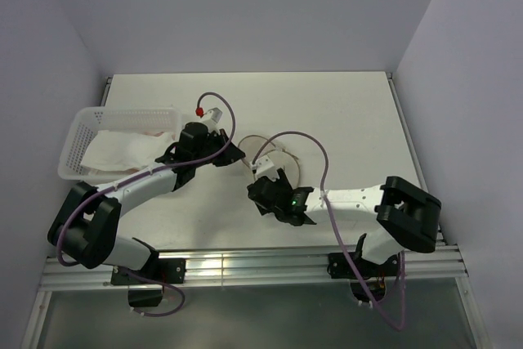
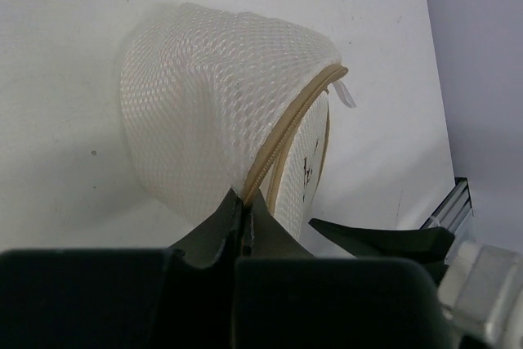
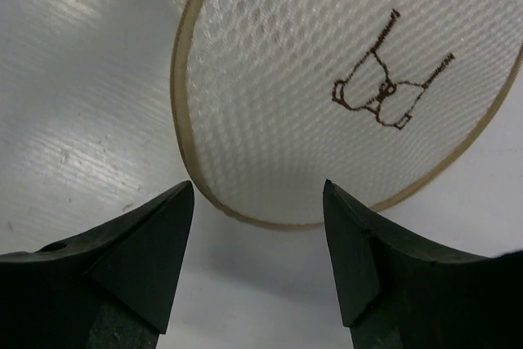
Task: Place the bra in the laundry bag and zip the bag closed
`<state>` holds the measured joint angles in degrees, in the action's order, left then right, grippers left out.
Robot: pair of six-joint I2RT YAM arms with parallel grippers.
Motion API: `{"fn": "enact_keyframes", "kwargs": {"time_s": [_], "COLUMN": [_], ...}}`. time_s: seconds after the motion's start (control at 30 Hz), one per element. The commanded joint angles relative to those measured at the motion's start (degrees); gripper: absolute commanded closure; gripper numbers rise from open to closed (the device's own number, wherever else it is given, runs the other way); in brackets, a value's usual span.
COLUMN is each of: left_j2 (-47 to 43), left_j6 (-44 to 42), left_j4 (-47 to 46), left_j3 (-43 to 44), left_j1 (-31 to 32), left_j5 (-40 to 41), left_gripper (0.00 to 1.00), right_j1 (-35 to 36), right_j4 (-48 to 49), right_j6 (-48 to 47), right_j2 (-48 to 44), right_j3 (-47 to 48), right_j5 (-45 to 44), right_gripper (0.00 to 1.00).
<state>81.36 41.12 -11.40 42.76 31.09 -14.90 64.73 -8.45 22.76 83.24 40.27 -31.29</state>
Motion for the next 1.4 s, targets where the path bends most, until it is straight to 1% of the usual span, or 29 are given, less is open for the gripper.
{"fn": "enact_keyframes", "kwargs": {"time_s": [0.0,0.03,0.07,0.1,0.13,0.23,0.27,0.33,0.37,0.4,0.47,0.5,0.53,0.6,0.63,0.67,0.7,0.73,0.77,0.83,0.87,0.93,1.07,1.17,1.2,1.23,1.3,1.33,1.37], "left_j2": [-0.24,-0.15,0.02,0.11,-0.06,-0.15,-0.24,-0.94,-1.12,-1.21,-1.03,-1.12,-1.55,-2.61,-3.83,-4.71,-5.42,-6.64,-7.26,-9.37,-10.25,-13.14,-17.11,-18.96,-19.13,-19.57,-20.19,-20.63,-20.80], "left_j6": [-0.70,-0.87,-1.04,-1.31,-1.22,-1.31,-1.40,-1.40,-1.22,-1.05,-1.48,-1.57,-1.49,-1.48,-1.66,-1.83,-2.10,-2.19,-2.45,-3.50,-3.77,-3.77,-4.21,-4.56,-4.65,-4.74,-4.56,-4.65,-5.17], "left_j4": [-2.93,-2.67,-2.14,-1.96,-1.96,-2.31,-1.70,-2.05,-2.40,-2.66,-2.23,-2.05,-2.05,-1.96,-1.35,-0.91,-0.47,1.01,1.90,5.22,6.12,7.96,12.27,15.69,16.75,17.37,18.60,18.95,19.74], "left_j3": [0.22,0.30,0.74,0.74,0.57,0.04,0.04,-0.57,-1.45,-1.72,-2.15,-2.51,-2.94,-4.35,-4.62,-5.05,-5.32,-5.32,-5.15,-4.53,-4.18,-3.92,-2.07,-1.10,-0.84,-0.75,-1.28,-1.71,-1.54], "left_j1": [-0.33,-0.33,-0.42,-0.42,-0.50,-0.51,-0.42,-0.51,-0.42,-0.50,-0.42,-0.42,-0.42,-0.33,-0.24,0.28,0.63,0.90,1.51,1.78,2.04,1.96,2.04,1.96,1.96,2.04,2.04,2.04,2.04], "left_j5": [-0.75,-0.84,-0.84,-0.66,-0.49,-0.84,-0.84,-0.58,-0.49,-0.49,-0.66,-0.57,-0.49,-0.92,-0.75,-0.14,0.65,0.92,1.18,1.89,2.06,1.10,0.30,1.18,1.10,0.84,-0.66,-0.92,-1.10], "left_gripper": [1.00,1.00,1.00,1.00,1.00,1.00,1.00,1.00,1.00,1.00,1.00,1.00,1.00,1.00,1.00,1.00,1.00,1.00,1.00,1.00,1.00,1.00,1.00,1.00,1.00,1.00,1.00,1.00,1.00], "right_j1": [0.31,0.40,0.40,0.40,0.40,1.98,2.15,2.24,2.24,2.07,-0.73,-2.40,-6.16,-11.00,-13.55,-19.15,-21.90,-24.19,-26.65,-27.72,-28.60,-29.13,-29.22,-29.66,-31.23,-32.64,-35.19,-36.59,-36.95], "right_j4": [3.52,3.26,2.65,2.21,0.47,-3.05,-3.85,-5.17,-5.44,-5.70,-5.97,-5.88,-5.01,-4.47,-3.25,-2.63,-2.10,-1.58,-1.75,-2.62,-2.63,-2.89,-1.75,-4.46,-6.30,-10.49,-15.09,-17.72,-18.18], "right_j6": [-2.54,-2.64,-2.20,-2.11,-1.94,-0.62,0.25,0.70,0.88,0.97,1.66,1.84,2.02,3.16,3.69,5.00,5.62,6.23,7.20,7.99,9.39,11.50,16.60,17.23,16.27,13.82,10.91,9.77,9.49], "right_j2": [3.24,3.59,3.85,3.68,3.16,-2.54,-7.08,-12.03,-16.75,-18.97,-24.32,-25.83,-27.07,-30.06,-30.85,-32.16,-32.61,-33.05,-33.84,-34.37,-34.90,-35.95,-39.55,-44.30,-45.00,-45.10,-44.14,-43.17,-42.73], "right_j3": [4.02,4.29,5.07,5.43,5.78,6.31,6.22,5.70,5.17,4.91,4.73,4.64,4.29,3.94,3.33,3.15,3.23,3.84,4.46,6.56,7.10,8.15,7.54,5.87,5.52,4.74,4.55,4.29,4.12], "right_j5": [-4.92,-5.79,-8.15,-9.04,-9.58,-11.51,-11.25,-9.94,-9.76,-9.32,-6.17,-0.93,2.08,8.93,16.71,21.75,27.28,36.38,39.52,45.06,50.31,58.05,66.24,64.00,59.72,57.42,51.80,45.33,43.26], "right_gripper": [0.30,0.37,0.59,0.69,0.86,1.00,1.00,1.00,1.00,1.00,1.00,1.00,1.00,1.00,1.00,1.00,1.00,1.00,1.00,1.00,1.00,1.00,1.00,1.00,1.00,1.00,1.00,1.00,1.00]}}
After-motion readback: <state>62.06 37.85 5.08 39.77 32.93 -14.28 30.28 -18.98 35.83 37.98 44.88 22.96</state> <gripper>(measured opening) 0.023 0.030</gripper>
